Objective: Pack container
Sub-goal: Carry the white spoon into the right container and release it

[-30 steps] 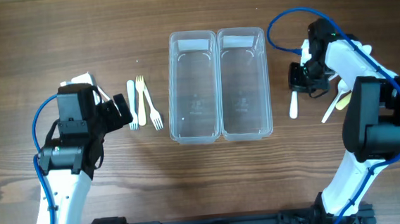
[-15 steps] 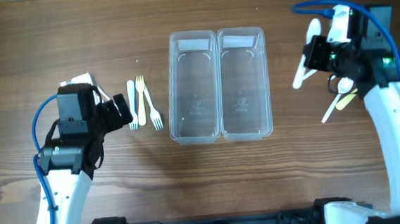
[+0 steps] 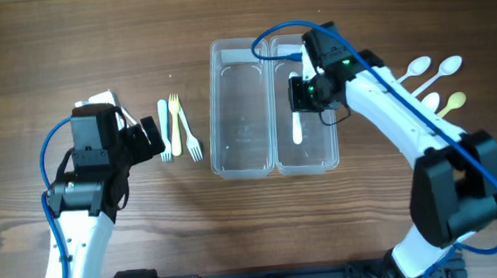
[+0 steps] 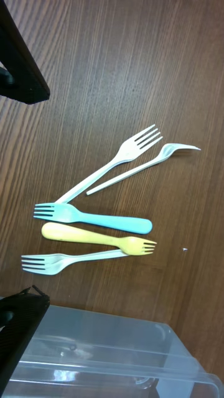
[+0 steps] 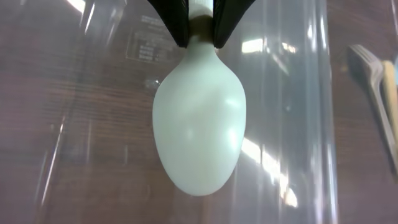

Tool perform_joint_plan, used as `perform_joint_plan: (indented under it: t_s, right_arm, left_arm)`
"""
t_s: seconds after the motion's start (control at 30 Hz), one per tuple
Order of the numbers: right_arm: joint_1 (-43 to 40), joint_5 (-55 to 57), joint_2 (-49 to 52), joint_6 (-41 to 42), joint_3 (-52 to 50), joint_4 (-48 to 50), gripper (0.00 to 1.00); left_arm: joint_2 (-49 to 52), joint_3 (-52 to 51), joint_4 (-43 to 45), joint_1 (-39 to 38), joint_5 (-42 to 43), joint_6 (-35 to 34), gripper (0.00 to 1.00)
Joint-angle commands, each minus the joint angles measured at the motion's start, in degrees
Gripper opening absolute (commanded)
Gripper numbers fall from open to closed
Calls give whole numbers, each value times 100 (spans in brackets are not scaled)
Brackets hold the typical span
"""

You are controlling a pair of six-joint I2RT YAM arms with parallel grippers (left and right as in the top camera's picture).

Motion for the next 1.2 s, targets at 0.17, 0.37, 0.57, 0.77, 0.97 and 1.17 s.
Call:
perform_joint_plan:
  t_s: [0.17,0.37,0.57,0.77,0.97,1.17]
  right_arm:
    - [9,671,-1172,-15,39,317,54]
    - [-697,2184,-1587,1307,39,-577,66]
    - [-2728,2151,-1412,1650,-201,-984,70]
    - [-3532,1908,-1067,1547,-824,-446,66]
    - [-3576,1740,-229,1543,-1051,321,63]
    - [-3587,1447,455,1797,-1051,605,60]
  left_arm:
    - [7,127,15,-26,-79,92,100]
    - [7,127,15,-26,-79,92,100]
    - [7,127,15,-26,-79,92,100]
    - [7,127,15,-26,-79,92,100]
    - [7,127,15,-26,-79,92,100]
    - [7,127,15,-26,-79,92,100]
